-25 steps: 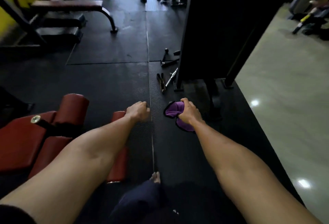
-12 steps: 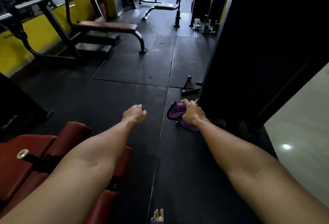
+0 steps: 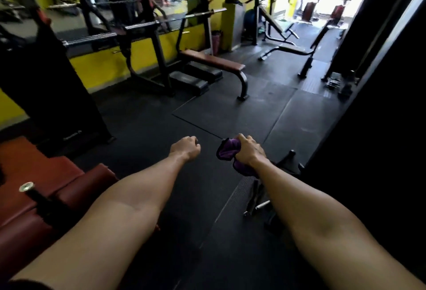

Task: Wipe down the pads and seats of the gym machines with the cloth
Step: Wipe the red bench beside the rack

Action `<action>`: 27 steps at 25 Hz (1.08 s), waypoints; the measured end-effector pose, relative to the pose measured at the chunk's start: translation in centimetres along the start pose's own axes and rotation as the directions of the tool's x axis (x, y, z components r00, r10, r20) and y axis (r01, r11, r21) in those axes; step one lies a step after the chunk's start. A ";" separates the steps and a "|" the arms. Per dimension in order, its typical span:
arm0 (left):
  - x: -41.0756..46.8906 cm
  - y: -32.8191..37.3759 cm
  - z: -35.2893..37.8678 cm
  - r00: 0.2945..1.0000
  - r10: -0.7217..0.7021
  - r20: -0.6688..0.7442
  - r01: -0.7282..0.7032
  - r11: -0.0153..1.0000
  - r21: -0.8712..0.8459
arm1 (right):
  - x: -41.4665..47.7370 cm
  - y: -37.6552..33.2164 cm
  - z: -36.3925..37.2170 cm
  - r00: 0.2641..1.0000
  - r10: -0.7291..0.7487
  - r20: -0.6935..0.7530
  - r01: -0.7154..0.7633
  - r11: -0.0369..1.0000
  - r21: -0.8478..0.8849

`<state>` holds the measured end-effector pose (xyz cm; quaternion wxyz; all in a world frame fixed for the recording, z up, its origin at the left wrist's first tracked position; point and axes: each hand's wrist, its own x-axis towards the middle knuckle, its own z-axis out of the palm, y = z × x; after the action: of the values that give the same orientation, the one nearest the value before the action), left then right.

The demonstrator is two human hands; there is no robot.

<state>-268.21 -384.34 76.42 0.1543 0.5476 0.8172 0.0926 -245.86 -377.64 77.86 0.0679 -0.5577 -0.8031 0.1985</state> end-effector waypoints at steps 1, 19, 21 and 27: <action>0.9 0.5 -0.3 1.000 -0.027 -0.007 0.027 1.000 -0.001 | 1.6 0.4 -0.6 0.999 -0.032 0.019 0.032 0.999 -0.010; 38.7 1.2 -3.8 0.993 -0.116 0.005 0.116 0.993 -0.017 | 41.4 -2.5 -2.4 0.991 -0.127 0.033 0.125 0.990 0.058; 43.1 1.7 -4.3 0.995 -0.101 0.021 0.102 0.995 -0.017 | 45.9 -2.7 -3.1 0.992 -0.118 0.049 0.115 0.992 0.057; 58.2 2.2 -5.0 0.991 -0.134 0.026 0.134 0.991 -0.005 | 61.8 -0.4 -4.0 0.991 -0.121 0.063 0.119 0.992 0.034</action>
<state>-288.58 -329.69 73.07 0.1726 0.4921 0.8497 0.0779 -267.65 -319.81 74.74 0.0622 -0.5004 -0.8340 0.2241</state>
